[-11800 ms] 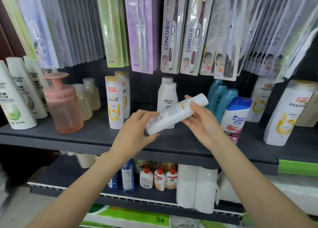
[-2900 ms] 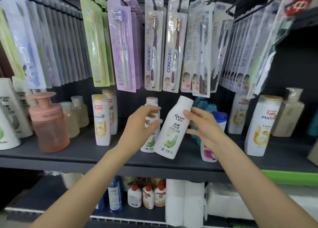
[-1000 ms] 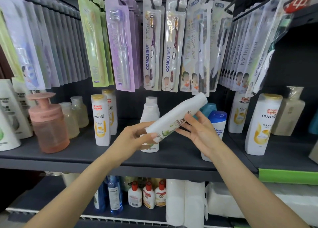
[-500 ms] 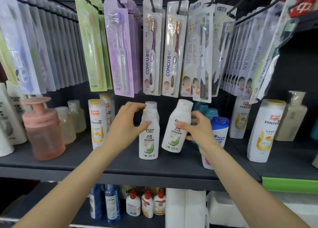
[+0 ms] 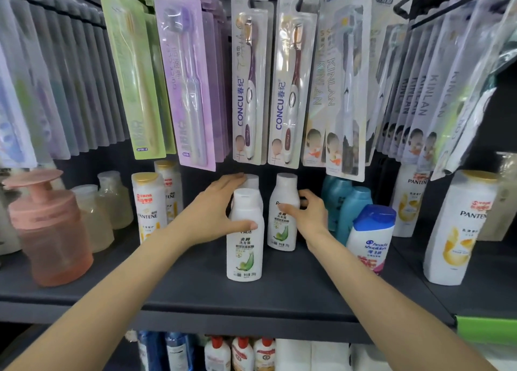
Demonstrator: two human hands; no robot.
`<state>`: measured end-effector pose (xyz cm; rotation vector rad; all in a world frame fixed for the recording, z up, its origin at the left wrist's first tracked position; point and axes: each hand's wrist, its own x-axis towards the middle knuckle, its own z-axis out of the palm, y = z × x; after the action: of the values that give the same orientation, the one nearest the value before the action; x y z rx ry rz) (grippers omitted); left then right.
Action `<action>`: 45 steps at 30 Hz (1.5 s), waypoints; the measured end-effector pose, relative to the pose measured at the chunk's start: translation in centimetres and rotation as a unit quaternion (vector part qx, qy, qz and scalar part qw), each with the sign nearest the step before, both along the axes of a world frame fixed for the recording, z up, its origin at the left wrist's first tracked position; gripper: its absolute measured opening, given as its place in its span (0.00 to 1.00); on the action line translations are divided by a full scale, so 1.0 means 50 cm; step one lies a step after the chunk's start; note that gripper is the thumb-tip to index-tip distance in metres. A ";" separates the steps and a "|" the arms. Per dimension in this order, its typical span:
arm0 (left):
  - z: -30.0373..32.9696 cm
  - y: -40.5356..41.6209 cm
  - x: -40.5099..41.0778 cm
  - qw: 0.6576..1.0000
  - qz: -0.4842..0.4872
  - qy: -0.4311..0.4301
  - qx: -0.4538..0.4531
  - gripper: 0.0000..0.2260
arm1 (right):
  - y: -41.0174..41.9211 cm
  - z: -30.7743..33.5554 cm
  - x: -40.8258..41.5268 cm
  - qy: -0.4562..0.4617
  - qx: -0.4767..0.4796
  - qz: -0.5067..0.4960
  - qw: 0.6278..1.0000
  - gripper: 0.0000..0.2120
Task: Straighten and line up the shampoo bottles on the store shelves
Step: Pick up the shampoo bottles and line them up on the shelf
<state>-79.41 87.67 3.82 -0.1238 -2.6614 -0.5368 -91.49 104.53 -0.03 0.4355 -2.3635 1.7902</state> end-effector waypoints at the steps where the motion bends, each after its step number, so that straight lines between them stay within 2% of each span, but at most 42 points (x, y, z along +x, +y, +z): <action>1: -0.002 -0.003 -0.001 1.000 -0.003 0.009 0.000 0.42 | -0.003 -0.001 -0.009 -0.003 -0.005 0.006 1.000 0.15; 7: -0.006 -0.016 -0.005 1.000 -0.020 0.017 0.014 0.41 | -0.046 -0.007 -0.044 -0.017 -0.032 0.044 0.998 0.21; 14: 0.007 -0.002 0.003 0.994 -0.025 0.017 0.100 0.34 | -0.090 0.003 -0.061 -0.054 -0.020 0.113 0.992 0.23; 19: 0.021 0.005 0.002 0.988 -0.030 0.032 0.146 0.23 | -0.083 0.029 -0.072 -0.016 -0.024 0.104 0.994 0.21; 22: 0.030 0.006 0.000 0.992 -0.020 0.017 0.127 0.19 | -0.090 0.040 -0.079 -0.032 -0.019 0.117 0.992 0.19; 26: 0.030 0.004 -0.005 0.997 -0.010 0.005 0.081 0.19 | -0.104 0.035 -0.095 -0.038 -0.027 0.127 0.991 0.15; 32: 0.026 0.003 -0.010 0.996 -0.002 0.011 0.086 0.18 | -0.123 0.028 -0.092 -0.026 -0.038 0.136 0.990 0.13; 41: 0.039 0.009 -0.006 0.997 0.013 0.011 0.070 0.18 | -0.101 0.039 -0.069 -0.003 -0.011 0.121 0.993 0.22; 45: 0.042 0.018 0.009 0.995 0.017 0.030 0.090 0.17 | -0.074 0.046 -0.032 0.050 0.013 0.082 0.995 0.15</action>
<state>-78.96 88.55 5.91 -0.0405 -2.5369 -0.7471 -93.08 100.85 2.29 0.7236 -2.3450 1.7609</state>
